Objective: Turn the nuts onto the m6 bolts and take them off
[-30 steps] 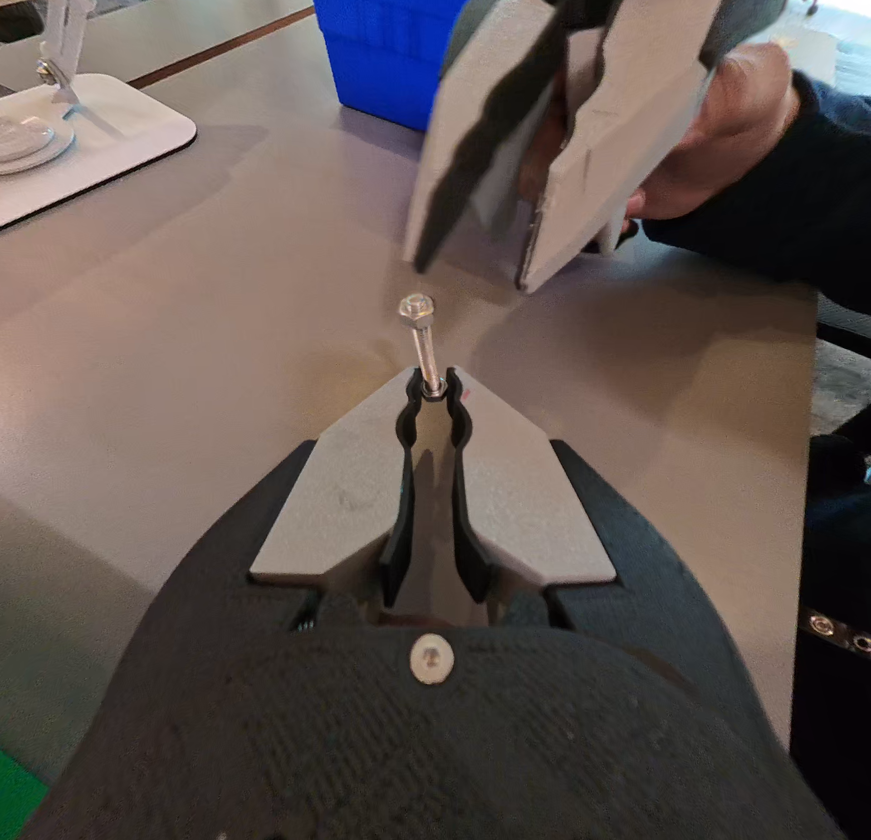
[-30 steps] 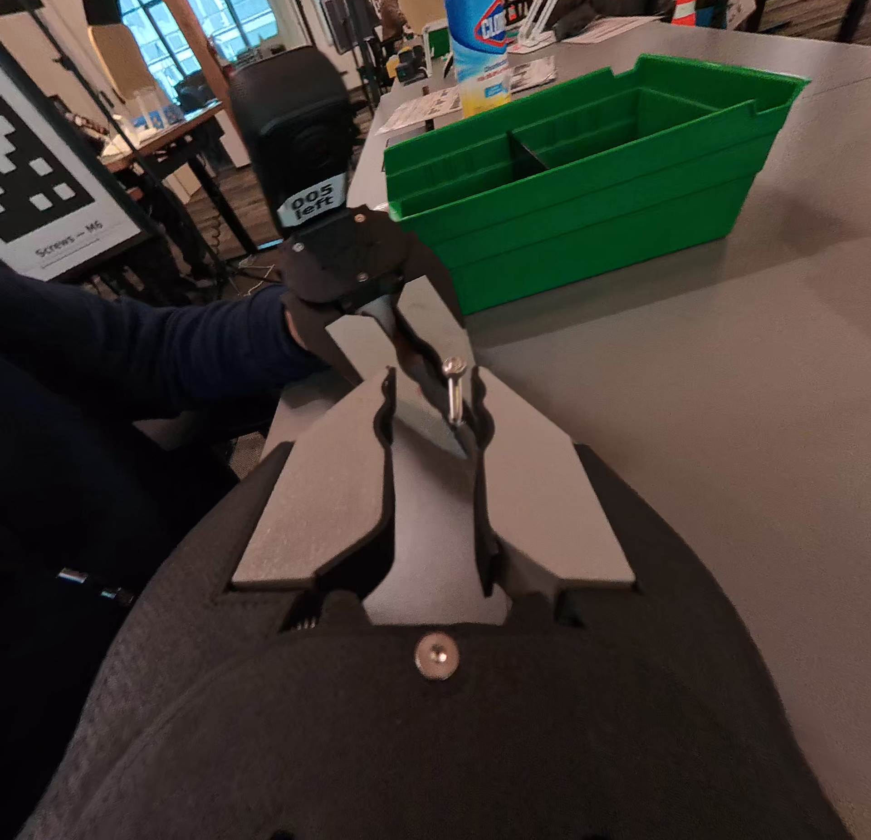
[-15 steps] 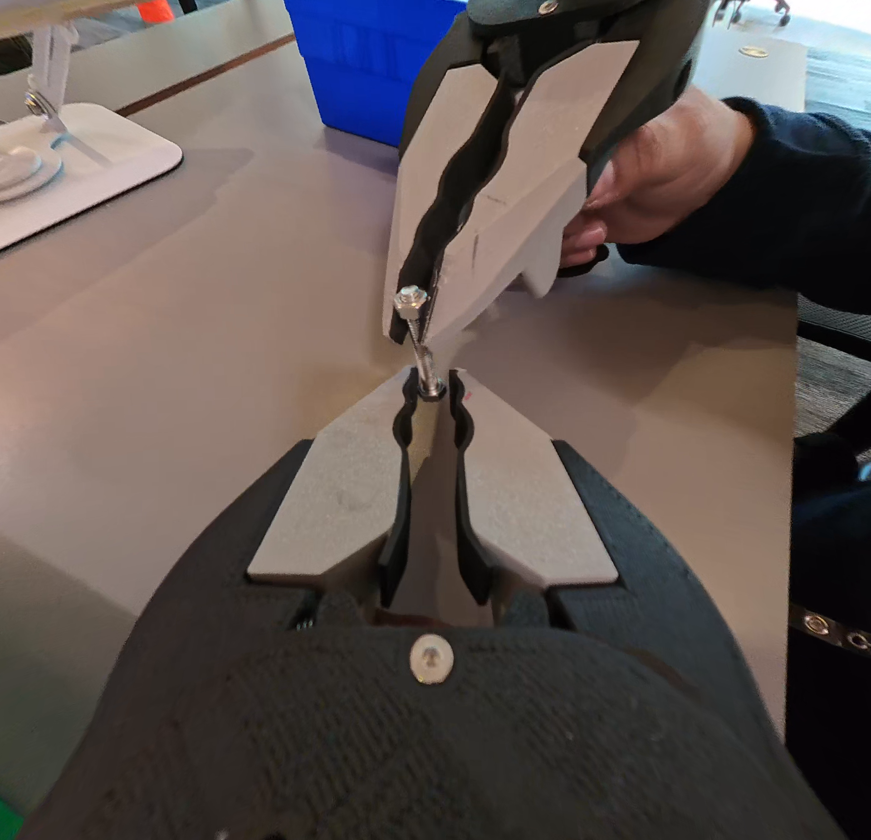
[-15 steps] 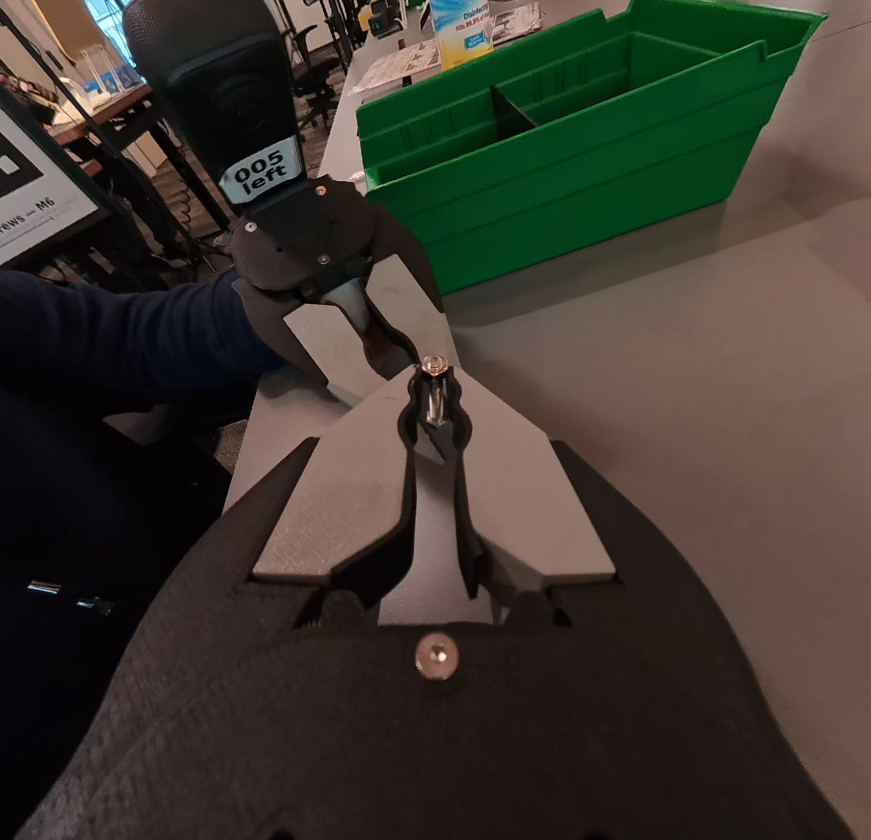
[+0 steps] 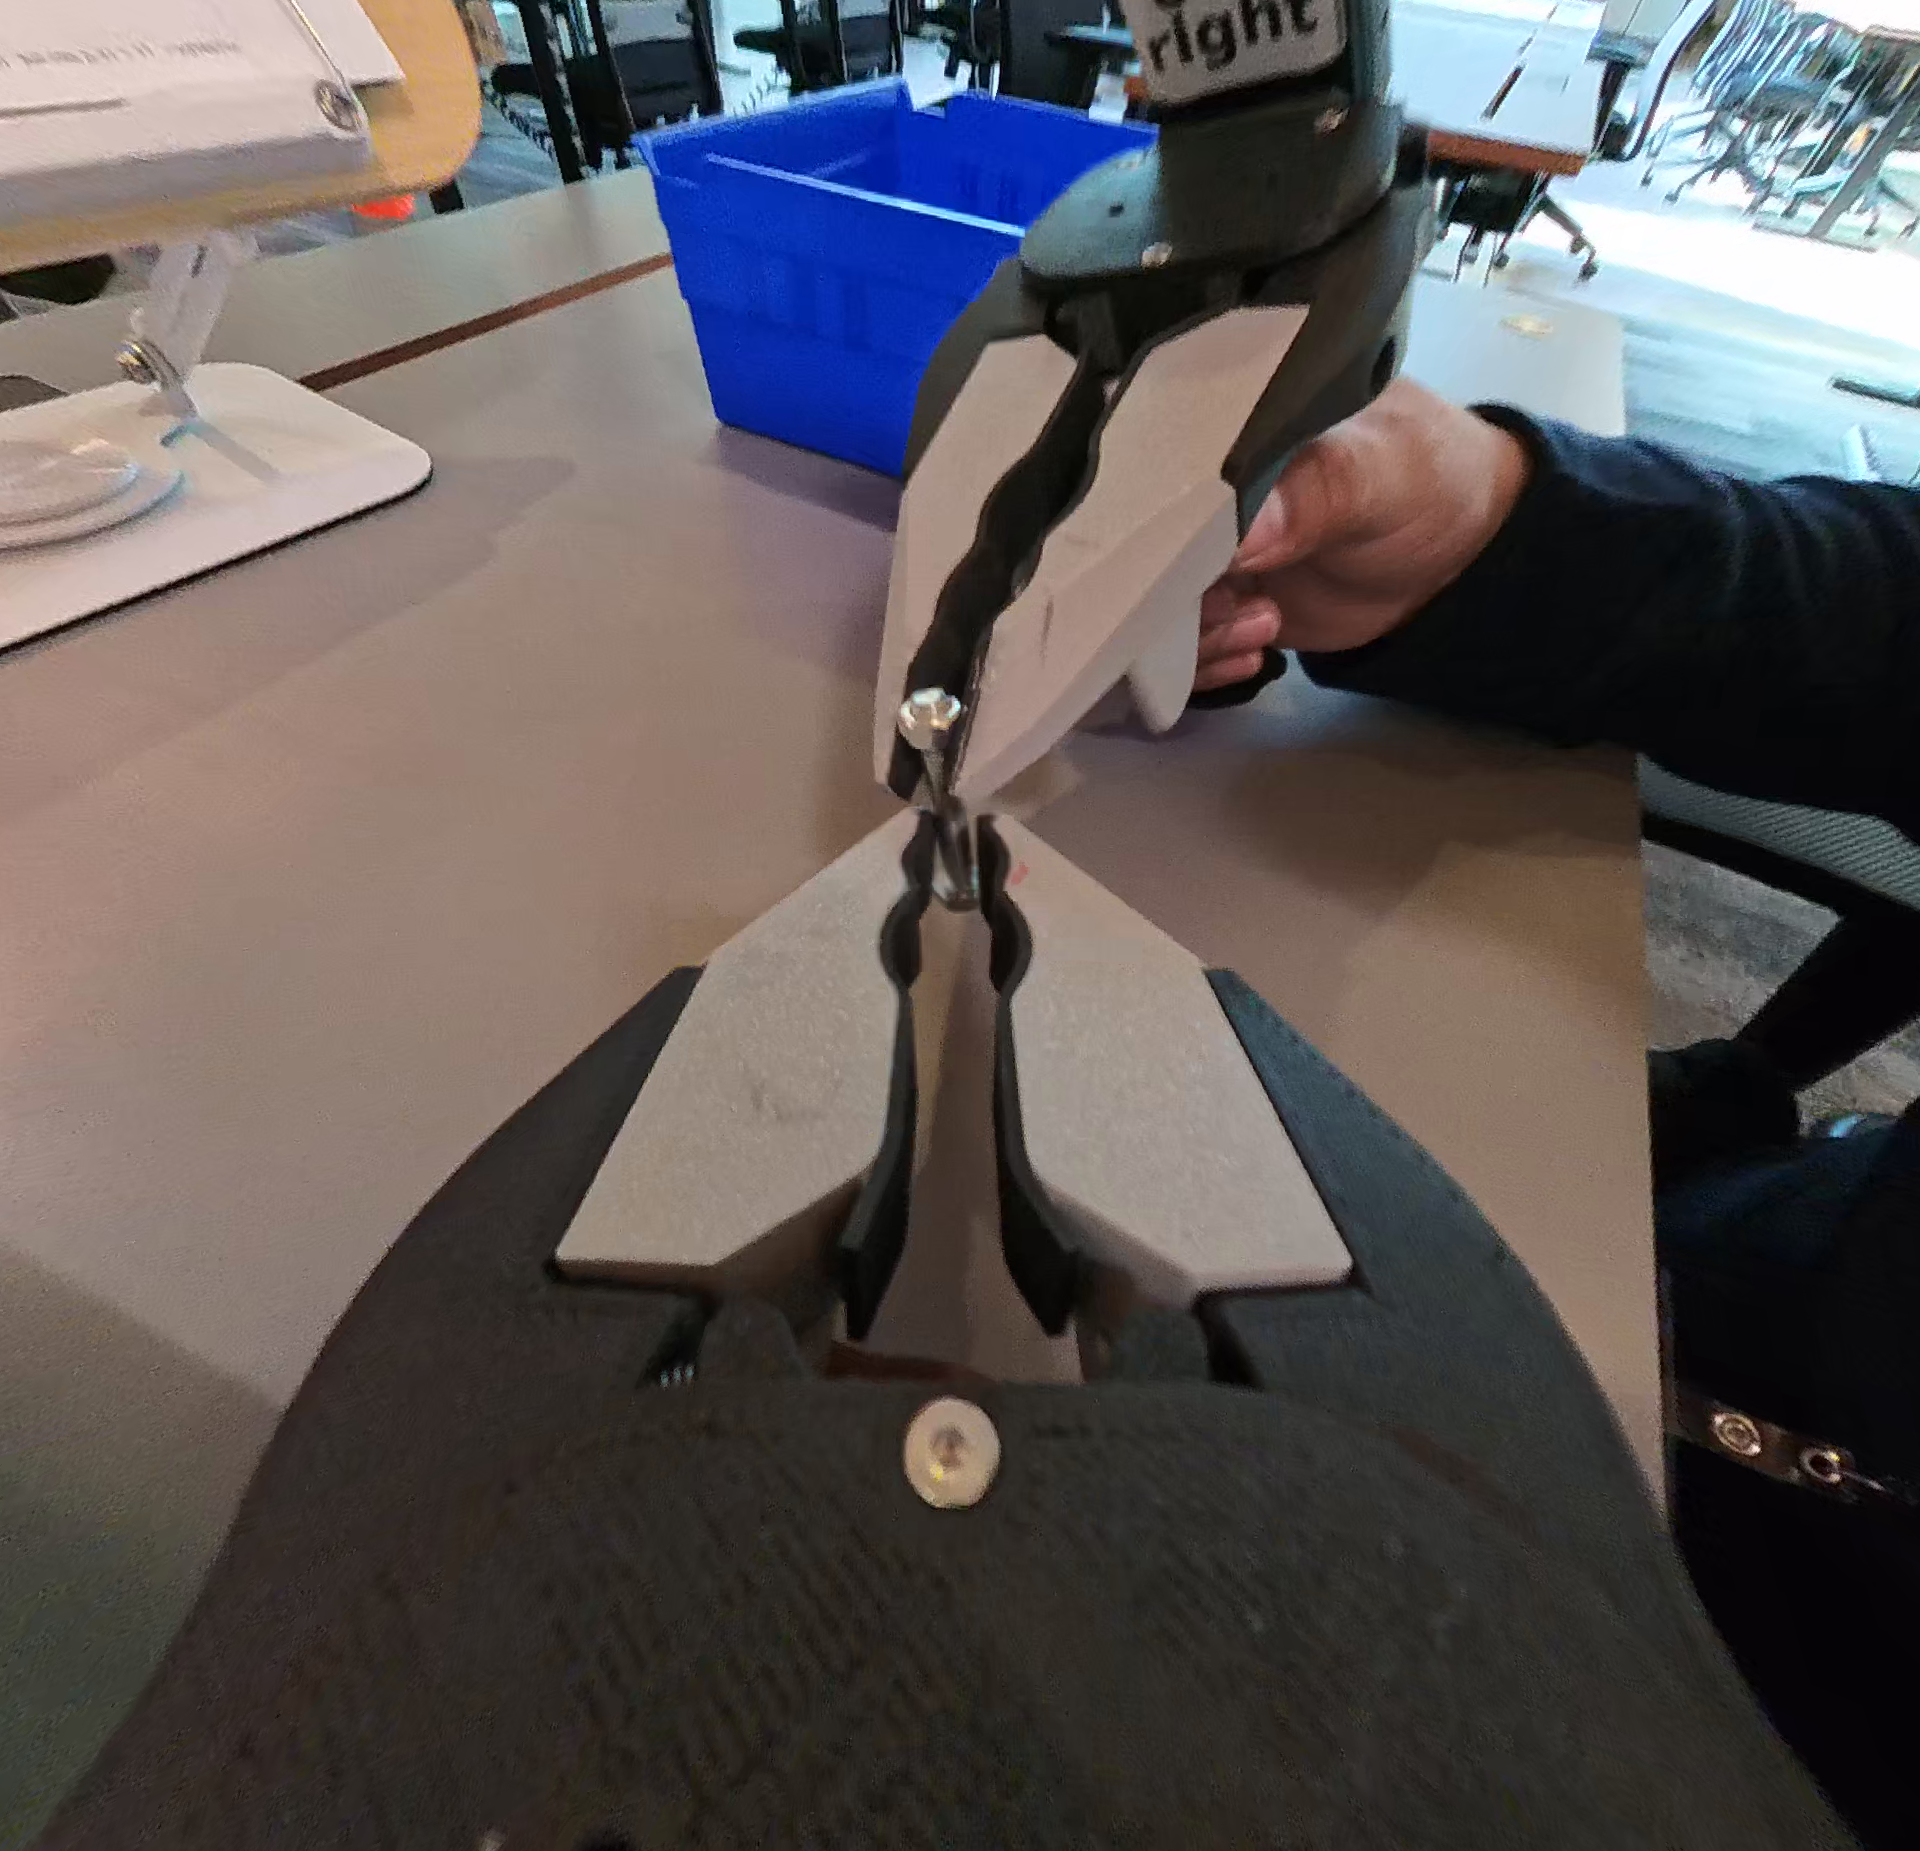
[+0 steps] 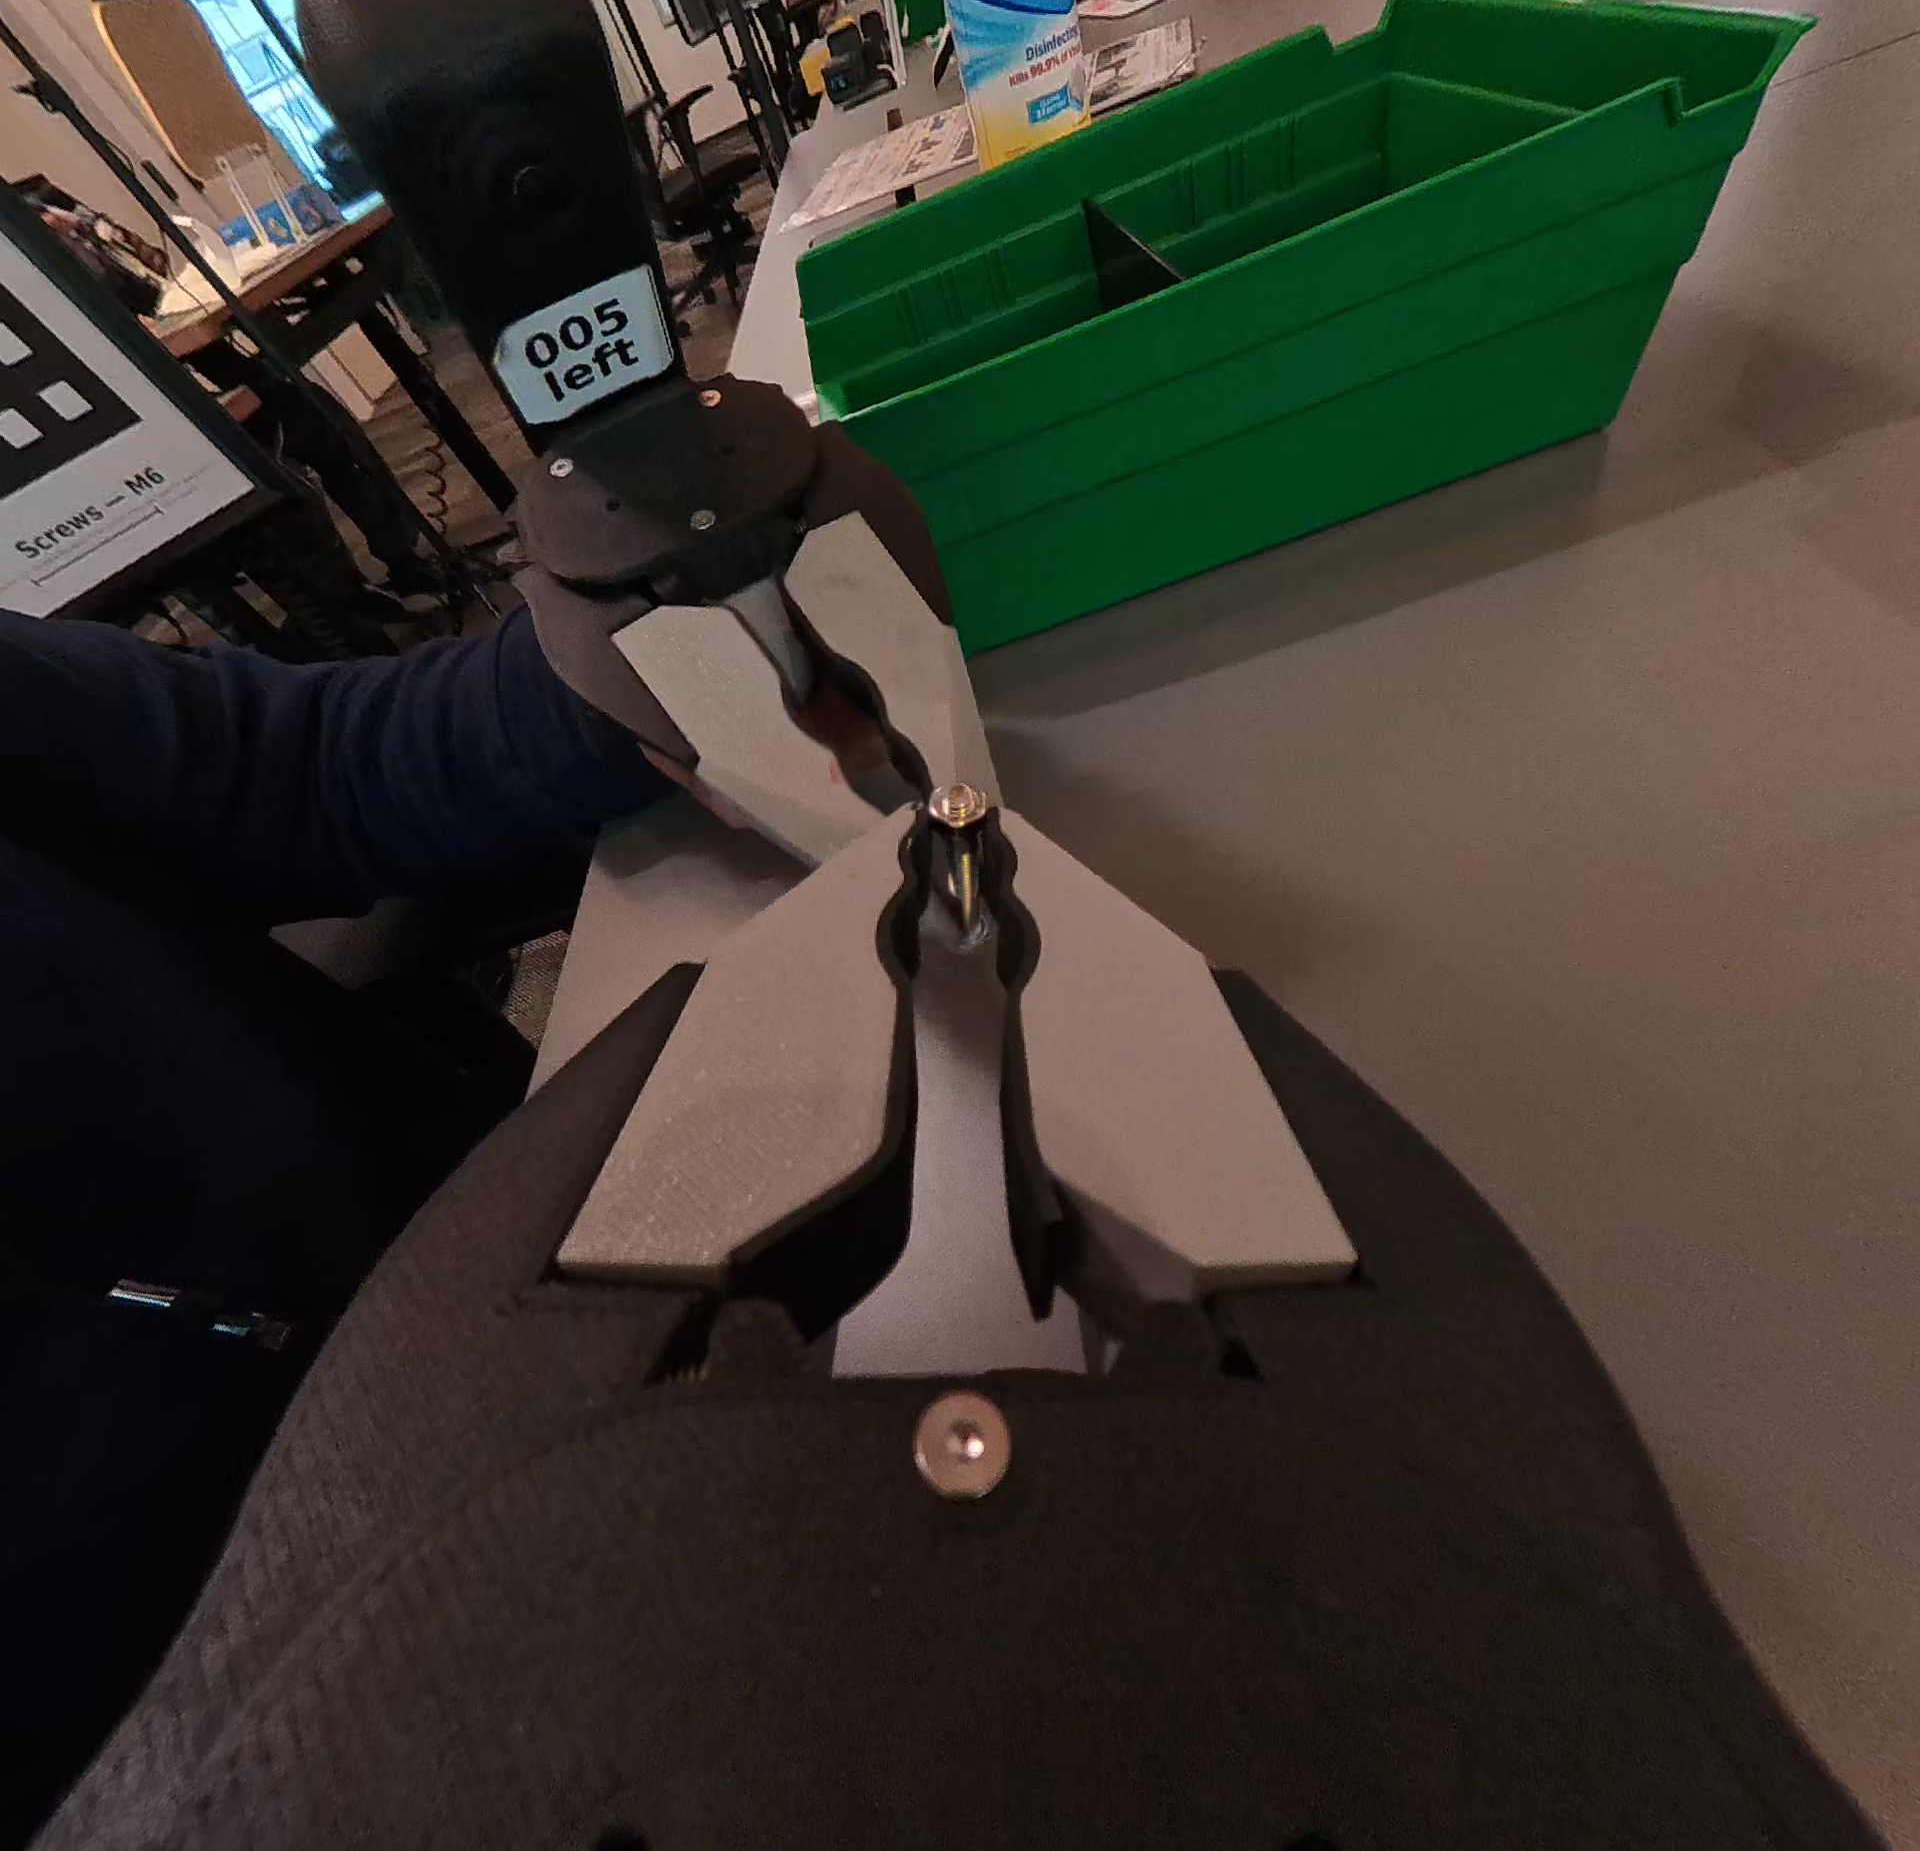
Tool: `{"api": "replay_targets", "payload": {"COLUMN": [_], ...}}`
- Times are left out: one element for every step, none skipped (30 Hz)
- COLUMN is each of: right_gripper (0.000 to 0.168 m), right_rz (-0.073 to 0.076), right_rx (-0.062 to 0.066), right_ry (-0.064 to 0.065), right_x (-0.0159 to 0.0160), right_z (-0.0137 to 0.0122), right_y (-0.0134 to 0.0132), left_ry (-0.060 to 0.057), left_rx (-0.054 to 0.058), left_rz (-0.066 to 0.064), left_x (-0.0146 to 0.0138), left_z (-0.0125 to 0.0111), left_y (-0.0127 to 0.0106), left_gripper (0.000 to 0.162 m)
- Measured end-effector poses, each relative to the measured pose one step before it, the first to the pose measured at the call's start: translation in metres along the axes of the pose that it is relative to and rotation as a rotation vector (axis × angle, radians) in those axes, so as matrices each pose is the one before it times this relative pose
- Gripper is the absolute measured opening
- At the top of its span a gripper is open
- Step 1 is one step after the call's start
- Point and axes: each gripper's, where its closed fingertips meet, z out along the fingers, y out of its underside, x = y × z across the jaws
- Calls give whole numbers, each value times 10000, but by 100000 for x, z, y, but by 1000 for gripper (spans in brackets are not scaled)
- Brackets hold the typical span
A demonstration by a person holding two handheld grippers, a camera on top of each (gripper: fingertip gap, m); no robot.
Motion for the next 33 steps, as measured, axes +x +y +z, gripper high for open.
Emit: {"api": "replay_targets", "payload": {"right_gripper": [6, 6, 6, 6, 6, 6, 6, 6, 6, 6, 6, 6, 6, 6, 6, 6, 6, 6, 6, 7, 7, 7, 16, 29, 36, 38, 37, 35, 38, 35, 19, 14, 15], "right_rz": [73, 21, -34, -48, -19, 18, 27, 12, 4, -3, -3, -12, -18, -5, 9, 0, -8, 10, 5, 17, 36, 58, 93, 150, 130, 44, -102, -234, -230, -185, -178, -76, 14], "right_rx": [81, -23, -88, -63, 2, 3, 8, 6, -8, 1, 16, -5, -17, 22, 52, 36, 73, 11, -43, -38, -12, 17, 86, 121, 58, -61, -135, -75, 34, 37, 56, 129, 124], "right_ry": [-118, -3, 58, 65, 31, -27, -24, -22, -18, -17, -18, -10, 5, -10, -31, 8, -12, -18, -19, -1, -7, -39, -79, -142, -280, -238, 5, 132, 143, 9, -379, -140, 229], "right_x": [-161, 17, 78, 72, 26, -30, -16, -15, -29, -24, -41, -26, -3, -37, -65, 0, -39, -26, -7, 29, 30, -2, -39, -90, -310, -320, -52, 13, -29, -202, -750, -322, 347], "right_z": [9, 34, 66, 58, 33, -21, -14, 5, 12, -8, -2, 7, 23, 5, -37, -62, -71, -40, 15, 67, 66, 57, 55, 80, 116, 126, 58, -56, -138, -197, -200, -142, -81], "right_y": [-94, 36, 133, 104, 8, -25, -16, 6, 28, 2, -34, -1, 20, -41, -98, -84, -119, -24, 104, 118, 69, -5, -124, -181, -64, 106, 187, 81, -112, -130, -156, -254, -227], "left_ry": [34, 38, -1, -45, -51, 19, 65, 87, 77, 46, 14, -5, 12, 9, -18, -52, -86, -17, 70, 16, -51, -41, 71, 63, 13, -43, -148, -192, -96, -49, -151, -55, 79], "left_rx": [54, -21, -91, -86, -22, 19, 30, 23, -3, 11, 17, -8, -57, -100, -105, -26, 60, 25, -59, -87, -77, -41, -68, -53, -8, 36, 63, 88, 108, 110, -16, -65, -9], "left_rz": [-27, -77, -58, 17, 46, -12, -90, -124, -95, -52, -15, -1, -18, -12, 25, 82, 135, 65, -19, -5, 51, 65, 17, 10, 38, 3, -85, -205, -326, -359, -168, 52, 156], "left_x": [-31, -14, -66, -86, -48, 37, 56, 78, 49, 32, 10, -22, -2, 9, -8, -19, -42, 9, 76, 1, -62, -24, 127, 126, 61, -53, -314, -556, -520, -429, -454, -71, 301], "left_z": [-75, -13, 49, 35, 3, -16, 2, 16, 5, -24, -11, -1, 34, 69, 78, 27, -55, -29, 18, 33, 32, 23, 40, 62, 25, -36, -122, -200, -235, -205, -112, 17, 88], "left_y": [-56, 39, 153, 139, 29, -27, -35, -4, 28, -3, -18, 29, 102, 174, 182, 13, -135, -52, 89, 136, 122, 56, 96, 82, -5, -90, -112, -113, -108, -80, 85, 117, -3], "left_gripper": [6, 4, 3, 3, 3, 3, 3, 3, 3, 3, 3, 3, 3, 3, 4, 4, 3, 3, 3, 3, 3, 3, 3, 3, 3, 3, 3, 3, 3, 2, 2, 3, 3]}}
